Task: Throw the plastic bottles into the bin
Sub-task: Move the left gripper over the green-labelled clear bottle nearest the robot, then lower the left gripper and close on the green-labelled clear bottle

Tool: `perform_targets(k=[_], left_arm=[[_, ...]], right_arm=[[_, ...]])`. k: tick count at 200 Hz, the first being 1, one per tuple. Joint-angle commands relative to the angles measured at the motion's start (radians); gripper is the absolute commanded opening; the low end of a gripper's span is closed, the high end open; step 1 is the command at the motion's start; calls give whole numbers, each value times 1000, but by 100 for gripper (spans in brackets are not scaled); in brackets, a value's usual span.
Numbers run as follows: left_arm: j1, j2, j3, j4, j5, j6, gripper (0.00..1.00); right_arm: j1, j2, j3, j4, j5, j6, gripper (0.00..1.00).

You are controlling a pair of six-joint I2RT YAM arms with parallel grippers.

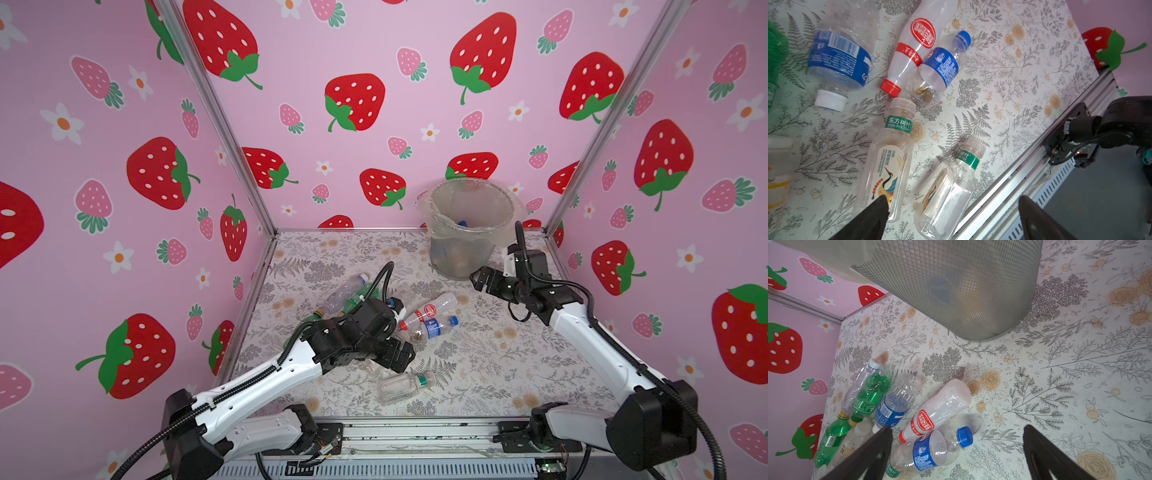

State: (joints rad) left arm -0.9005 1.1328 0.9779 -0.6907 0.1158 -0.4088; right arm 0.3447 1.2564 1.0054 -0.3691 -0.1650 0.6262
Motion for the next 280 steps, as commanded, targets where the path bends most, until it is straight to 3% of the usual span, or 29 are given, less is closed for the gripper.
perform_targets(k=[1,223,280], left_arm=[[-24,18,-9,21,8,4,99],[-246,259,-146,77,-162,51,100],[-285,358,-131,76,-207,38,88]], right_arm=[[4,-38,-24,-21,18,-17,99],[2,-96,-88,-45,40,-14,99],[2,-110,-82,-55,43,-11,99]])
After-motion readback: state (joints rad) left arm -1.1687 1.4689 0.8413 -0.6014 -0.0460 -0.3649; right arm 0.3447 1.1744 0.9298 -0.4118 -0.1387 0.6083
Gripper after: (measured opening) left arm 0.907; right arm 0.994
